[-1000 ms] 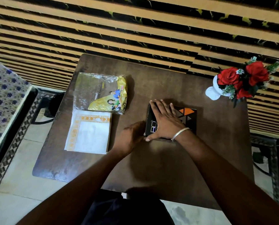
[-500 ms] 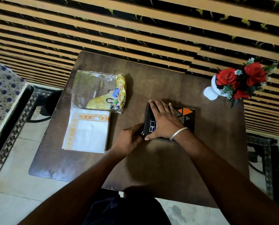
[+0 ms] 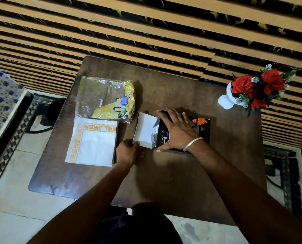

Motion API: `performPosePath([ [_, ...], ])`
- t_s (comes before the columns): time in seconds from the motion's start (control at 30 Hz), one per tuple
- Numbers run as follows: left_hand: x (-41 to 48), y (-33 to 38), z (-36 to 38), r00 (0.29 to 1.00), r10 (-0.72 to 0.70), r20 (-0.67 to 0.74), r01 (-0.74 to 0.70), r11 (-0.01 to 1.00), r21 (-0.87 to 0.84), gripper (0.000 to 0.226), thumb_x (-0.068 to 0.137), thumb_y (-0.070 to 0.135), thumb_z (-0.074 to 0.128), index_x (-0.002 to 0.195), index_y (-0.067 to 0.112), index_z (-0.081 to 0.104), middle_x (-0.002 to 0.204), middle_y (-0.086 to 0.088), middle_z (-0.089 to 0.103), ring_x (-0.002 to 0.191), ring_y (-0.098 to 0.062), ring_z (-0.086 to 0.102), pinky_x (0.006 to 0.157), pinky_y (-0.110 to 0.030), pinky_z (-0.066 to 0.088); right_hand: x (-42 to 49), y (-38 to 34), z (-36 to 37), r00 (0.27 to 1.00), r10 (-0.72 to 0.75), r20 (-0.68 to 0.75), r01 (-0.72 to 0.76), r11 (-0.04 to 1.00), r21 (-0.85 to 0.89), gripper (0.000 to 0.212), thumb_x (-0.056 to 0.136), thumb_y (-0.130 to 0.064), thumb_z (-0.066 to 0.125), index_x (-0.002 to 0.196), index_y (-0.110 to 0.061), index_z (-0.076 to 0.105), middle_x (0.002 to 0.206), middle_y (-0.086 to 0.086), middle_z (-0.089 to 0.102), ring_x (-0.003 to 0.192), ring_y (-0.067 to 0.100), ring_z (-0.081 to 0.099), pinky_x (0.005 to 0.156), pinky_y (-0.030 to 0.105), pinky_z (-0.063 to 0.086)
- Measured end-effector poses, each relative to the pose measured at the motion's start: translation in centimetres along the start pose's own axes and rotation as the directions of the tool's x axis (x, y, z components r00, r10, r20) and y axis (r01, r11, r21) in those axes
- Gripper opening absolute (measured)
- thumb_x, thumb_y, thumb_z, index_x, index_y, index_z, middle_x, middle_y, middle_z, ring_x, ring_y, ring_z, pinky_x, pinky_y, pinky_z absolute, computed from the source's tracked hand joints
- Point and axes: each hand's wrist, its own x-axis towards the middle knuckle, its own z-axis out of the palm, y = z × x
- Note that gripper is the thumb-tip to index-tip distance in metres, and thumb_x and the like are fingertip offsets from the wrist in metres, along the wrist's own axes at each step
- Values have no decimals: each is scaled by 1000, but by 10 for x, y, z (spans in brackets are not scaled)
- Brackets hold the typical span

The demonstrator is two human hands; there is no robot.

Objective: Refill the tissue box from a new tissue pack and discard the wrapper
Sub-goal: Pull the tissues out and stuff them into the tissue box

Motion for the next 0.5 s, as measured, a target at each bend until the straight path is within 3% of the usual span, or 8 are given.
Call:
performPosePath([
  [0.1,0,0,-4,994,-100,-53,102,994,45,32,94,32,66,82,1,67,65,-16,71,44,-23,65,41,-27,52,0,1,1,1000,-12,4,12,1000,-5,137,45,-77,78,154,-43,2,167,8,2,155,33,-2,123,58,-2],
  [0.23,3,2,-8,983,-163,-83,168,985,46,37,92,32,68,72,1,66,55,-12,64,39,-23,57,47,-34,55,1,2,0,999,-18,31,18,1000,15,127,48,-83,73,152,-43,11,167,7,-2,155,32,-7,123,58,-7],
  [0.3,1,5,-5,995,-74,-68,79,995,68,38,93,33,66,73,1,66,57,-13,66,42,-25,60,52,-39,58,2,0,-1,999,-4,35,1,997,72,111,58,-85,65,149,-43,17,167,7,-2,155,32,-8,123,58,-8],
  [0.4,-2,10,0,972,236,-17,-231,960,157,26,94,34,64,81,12,69,72,-3,74,62,-20,71,66,-41,62,4,-5,-4,1000,2,-19,0,994,113,68,82,-71,56,138,-40,33,166,4,5,154,34,3,122,62,-3],
  [0.5,-5,27,4,898,422,124,-439,878,193,19,98,28,58,106,19,73,103,9,73,91,-3,67,79,-12,51,5,-12,-5,998,-1,-58,6,996,84,45,90,-53,56,128,-34,43,164,3,8,153,34,11,119,67,3],
])
